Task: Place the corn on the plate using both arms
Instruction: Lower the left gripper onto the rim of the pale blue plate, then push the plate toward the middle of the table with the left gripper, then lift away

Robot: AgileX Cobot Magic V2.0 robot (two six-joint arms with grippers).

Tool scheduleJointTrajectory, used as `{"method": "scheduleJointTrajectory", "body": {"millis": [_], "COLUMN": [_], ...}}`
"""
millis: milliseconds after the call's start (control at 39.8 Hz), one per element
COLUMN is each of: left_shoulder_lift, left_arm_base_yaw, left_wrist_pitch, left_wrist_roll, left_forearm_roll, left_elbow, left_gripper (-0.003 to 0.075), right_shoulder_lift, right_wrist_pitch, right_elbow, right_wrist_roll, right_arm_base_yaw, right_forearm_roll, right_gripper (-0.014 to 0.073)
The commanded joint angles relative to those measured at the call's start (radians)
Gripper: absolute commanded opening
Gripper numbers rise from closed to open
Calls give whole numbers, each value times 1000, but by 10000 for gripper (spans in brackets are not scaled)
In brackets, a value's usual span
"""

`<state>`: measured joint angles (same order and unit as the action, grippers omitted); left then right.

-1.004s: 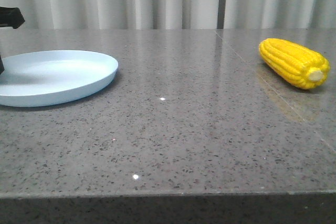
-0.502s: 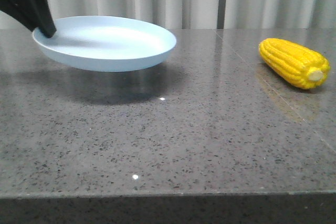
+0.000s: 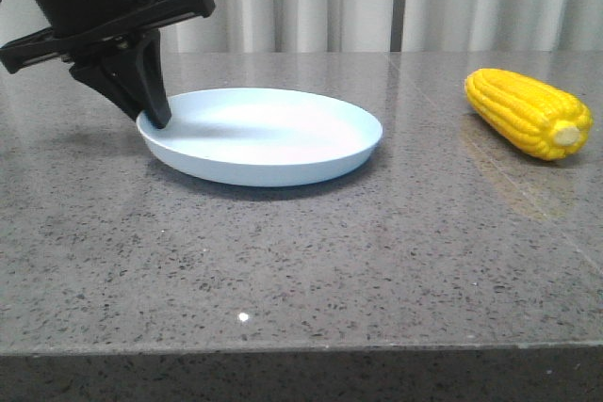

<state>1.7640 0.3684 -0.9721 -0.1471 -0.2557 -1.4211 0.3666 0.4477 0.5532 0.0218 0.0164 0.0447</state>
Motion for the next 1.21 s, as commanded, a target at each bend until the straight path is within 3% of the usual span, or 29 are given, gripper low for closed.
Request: {"method": "scheduleJointTrajectory", "body": {"millis": [0,201,326,452,552,728,854,1029,1130,1180], "left_shoulder_lift": [-47,-47,-47,-56,-88,-158,-224,-339,-419,-453], "left_arm_base_yaw": [10,10,10,10,10,-1,-34,-107,-154,-175], "left_wrist_pitch": [46,44,35,37,44,26,12,97,136,152], "left_wrist_roll": [-8,4,18,24,46,46,46,46,46,46], "left_forearm_roll": [-28,-28,-28,-28,-26,101,170,174,181,210], "left_elbow": [-32,-32,-32,-32,-32,-32,5,104,177,217], "left_gripper": [-20,26,195,441,529,455,282,68,-20,-20], "right_shoulder_lift": [12,12,12,12,12,12,12,12,12,12], "right_wrist_pitch": [-77,-77,-77,-77,-77,-77,-77,-77,-77,-77], "right_elbow": [36,36,36,36,36,36,36,36,36,36], "right_wrist_roll": [-7,-7,-7,-7,-7,-7,-7,-7,-7,-7], "right_arm_base_yaw": [-5,-5,-5,-5,-5,-5,-5,-5,-5,-5], "right_forearm_roll": [-1,-1,-1,-1,-1,-1,-1,-1,-1,-1], "right_gripper": [600,600,600,600,600,600,600,600,600,600]}}
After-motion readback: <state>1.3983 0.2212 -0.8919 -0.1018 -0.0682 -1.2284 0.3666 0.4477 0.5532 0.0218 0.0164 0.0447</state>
